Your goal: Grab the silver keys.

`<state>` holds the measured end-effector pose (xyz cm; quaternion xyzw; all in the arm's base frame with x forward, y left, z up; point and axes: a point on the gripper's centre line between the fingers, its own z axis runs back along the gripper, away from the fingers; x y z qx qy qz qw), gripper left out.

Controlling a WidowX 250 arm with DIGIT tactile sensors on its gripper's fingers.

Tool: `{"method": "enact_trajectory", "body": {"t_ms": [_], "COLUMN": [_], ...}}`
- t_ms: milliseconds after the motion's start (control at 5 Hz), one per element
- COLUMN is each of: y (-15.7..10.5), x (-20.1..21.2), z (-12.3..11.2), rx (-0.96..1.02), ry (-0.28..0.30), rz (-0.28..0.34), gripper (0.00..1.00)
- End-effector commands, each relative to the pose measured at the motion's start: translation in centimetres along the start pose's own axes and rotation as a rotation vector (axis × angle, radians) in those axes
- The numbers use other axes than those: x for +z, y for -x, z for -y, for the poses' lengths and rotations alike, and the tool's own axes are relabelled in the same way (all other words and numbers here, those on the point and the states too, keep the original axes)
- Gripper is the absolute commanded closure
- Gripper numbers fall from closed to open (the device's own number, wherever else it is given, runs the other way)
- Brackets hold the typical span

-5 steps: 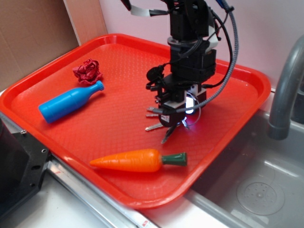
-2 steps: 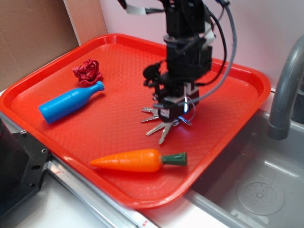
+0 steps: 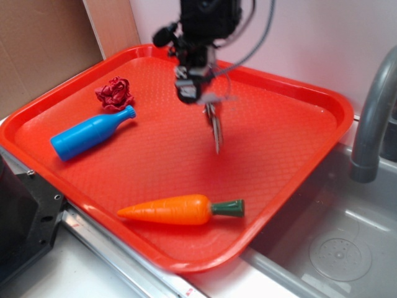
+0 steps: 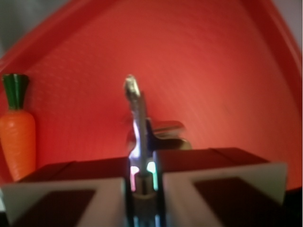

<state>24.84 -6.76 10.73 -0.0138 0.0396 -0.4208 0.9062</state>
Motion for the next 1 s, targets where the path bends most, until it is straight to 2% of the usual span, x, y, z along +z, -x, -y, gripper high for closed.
{"method": "enact_trajectory", "body": {"t_ms": [0,200,400,600,800], "y": [4.3,6.7,8.5,8.6,8.2], "x": [7.6,9.6,10.3,9.7,9.4], "z": [1.9,3.4,5.2,6.5,6.1], "rx": [0.507,0.756,1.006,1.234,1.194], "ry": [-0.091,-0.089,-0.073,-0.094,-0.077], "rz": [0.1,0.149,0.148,0.175,0.198], "gripper": [1.0,1.0,1.0,1.0,1.0]}}
